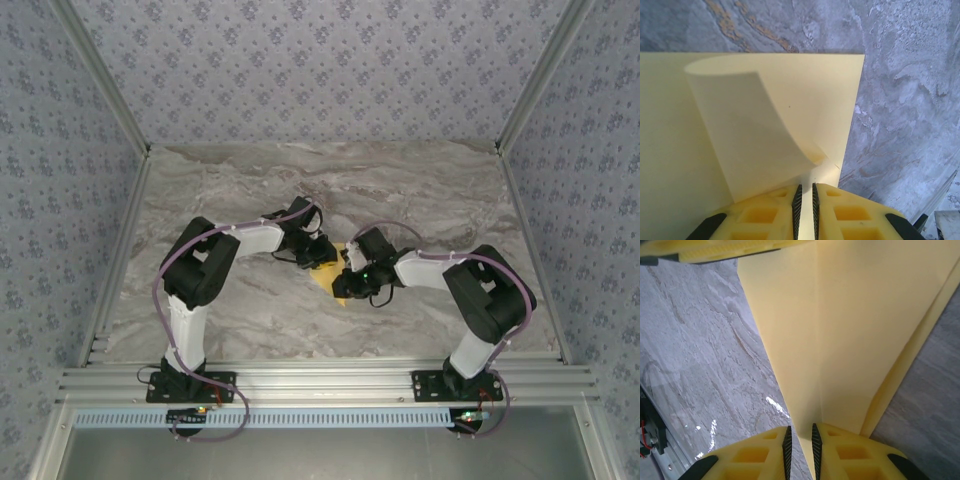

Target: Fold a paper plane with a square sheet of paper (fold left side to right side)

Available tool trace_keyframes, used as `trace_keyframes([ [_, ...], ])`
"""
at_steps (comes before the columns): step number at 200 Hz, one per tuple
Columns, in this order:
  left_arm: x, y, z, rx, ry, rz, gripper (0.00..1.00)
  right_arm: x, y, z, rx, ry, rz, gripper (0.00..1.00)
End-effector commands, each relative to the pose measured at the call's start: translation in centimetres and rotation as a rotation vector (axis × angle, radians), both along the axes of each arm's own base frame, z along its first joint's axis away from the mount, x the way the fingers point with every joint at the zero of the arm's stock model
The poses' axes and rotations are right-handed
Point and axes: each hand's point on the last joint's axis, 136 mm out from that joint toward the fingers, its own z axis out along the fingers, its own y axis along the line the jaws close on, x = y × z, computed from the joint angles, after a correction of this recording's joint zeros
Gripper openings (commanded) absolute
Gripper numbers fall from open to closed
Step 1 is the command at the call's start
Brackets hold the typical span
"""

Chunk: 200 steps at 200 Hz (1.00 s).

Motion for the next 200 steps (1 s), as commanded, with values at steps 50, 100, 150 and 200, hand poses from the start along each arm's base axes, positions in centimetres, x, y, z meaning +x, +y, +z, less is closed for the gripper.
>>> trace_keyframes([
  [50,-1.6,3.0,-3.9,0.141,0.081,0.017,0.17,-6.0,-2.7,-1.8,-0.118,0.173,0.059,0.21],
  [100,-1.6,3.2,-4.1,0.145,0.083,0.020,0.17,-7.9,-3.9,-2.2,-0.161,0.220,0.066,0.20],
  [150,-1.5,3.2,-3.9,0.142,0.081,0.020,0.17,-7.8,-4.5,-1.1,-0.167,0.201,0.062,0.20],
  [200,-1.5,3.0,-3.5,0.135,0.074,0.019,0.17,-4.2,-1.3,6.3,0.147,0.057,0.055,0.20],
])
